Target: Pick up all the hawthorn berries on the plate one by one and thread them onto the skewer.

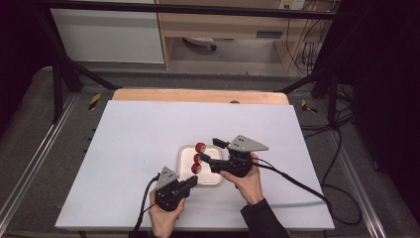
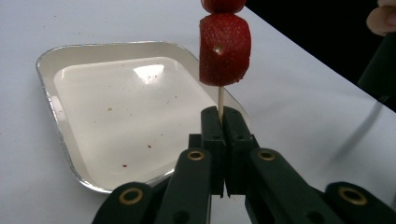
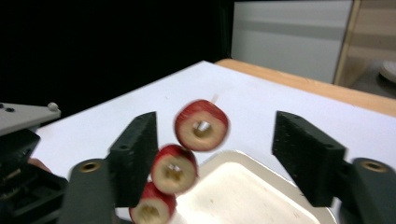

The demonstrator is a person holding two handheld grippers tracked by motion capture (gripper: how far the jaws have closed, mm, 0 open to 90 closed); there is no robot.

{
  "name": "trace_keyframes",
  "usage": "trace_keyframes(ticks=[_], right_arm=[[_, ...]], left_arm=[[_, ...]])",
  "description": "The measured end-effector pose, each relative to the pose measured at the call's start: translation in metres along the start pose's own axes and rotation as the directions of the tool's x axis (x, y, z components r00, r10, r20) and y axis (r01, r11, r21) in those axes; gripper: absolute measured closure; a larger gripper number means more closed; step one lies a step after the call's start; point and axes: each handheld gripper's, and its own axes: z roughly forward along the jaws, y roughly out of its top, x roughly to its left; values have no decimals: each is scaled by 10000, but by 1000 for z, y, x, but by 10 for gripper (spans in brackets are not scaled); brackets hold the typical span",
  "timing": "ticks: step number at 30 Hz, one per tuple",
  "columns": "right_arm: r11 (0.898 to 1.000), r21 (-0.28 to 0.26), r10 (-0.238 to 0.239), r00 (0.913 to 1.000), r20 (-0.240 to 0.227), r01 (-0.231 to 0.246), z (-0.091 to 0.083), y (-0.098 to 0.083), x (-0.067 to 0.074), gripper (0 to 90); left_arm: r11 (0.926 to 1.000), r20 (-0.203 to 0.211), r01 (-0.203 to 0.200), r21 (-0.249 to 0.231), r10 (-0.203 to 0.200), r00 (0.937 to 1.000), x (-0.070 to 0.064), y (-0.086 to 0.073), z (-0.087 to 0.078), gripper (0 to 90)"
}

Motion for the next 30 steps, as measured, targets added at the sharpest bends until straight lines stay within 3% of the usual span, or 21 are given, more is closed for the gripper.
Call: trace_keyframes(ticks=[7,13,17,28,30], right_arm=[[9934,1112,238,9993,286,-269,-8,-5,-12,129],[9833,1813,67,9988,490,-155,-14,-15,-23,74],[9705,2399,89,9979,642,-241,-20,-26,-34,46],[9491,3101,226,9939,1082,-553,-46,-59,-55,12],[9501,3077,177,9935,1126,-518,-50,-64,-57,11]], left_arm=[[9997,-181,-242,-37,241,9995,6,0,-4,887],[9980,-249,-637,49,638,9977,8,1,-7,887],[9963,-322,-842,148,846,9959,12,2,-9,887],[9924,-278,-1105,540,1122,9933,19,7,-12,887],[9921,-249,-1103,599,1120,9934,21,9,-13,886]])
